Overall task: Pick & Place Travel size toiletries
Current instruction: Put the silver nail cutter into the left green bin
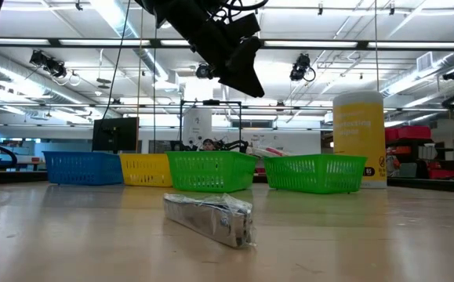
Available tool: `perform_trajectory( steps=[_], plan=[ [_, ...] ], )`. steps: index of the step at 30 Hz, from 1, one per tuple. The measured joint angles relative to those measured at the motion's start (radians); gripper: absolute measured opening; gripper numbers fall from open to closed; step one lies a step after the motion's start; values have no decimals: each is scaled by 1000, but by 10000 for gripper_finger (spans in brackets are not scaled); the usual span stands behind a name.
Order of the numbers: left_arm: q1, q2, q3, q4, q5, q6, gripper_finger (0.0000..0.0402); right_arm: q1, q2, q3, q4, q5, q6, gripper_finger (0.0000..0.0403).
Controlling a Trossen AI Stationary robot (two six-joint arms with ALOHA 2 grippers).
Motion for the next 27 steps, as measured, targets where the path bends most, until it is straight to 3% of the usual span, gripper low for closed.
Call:
perform_trajectory(
  steps=[7,19,27],
  plan=[
    [0,0,0,0,8,-2,118,1,-4,-29,40,39,-3,207],
    [1,0,0,-3,8,2,118,1,-3,-40,60,120,-15,85],
    [1,-2,0,-14,-24,12,118,0,-1,-20,44,142,-60,69]
  ],
)
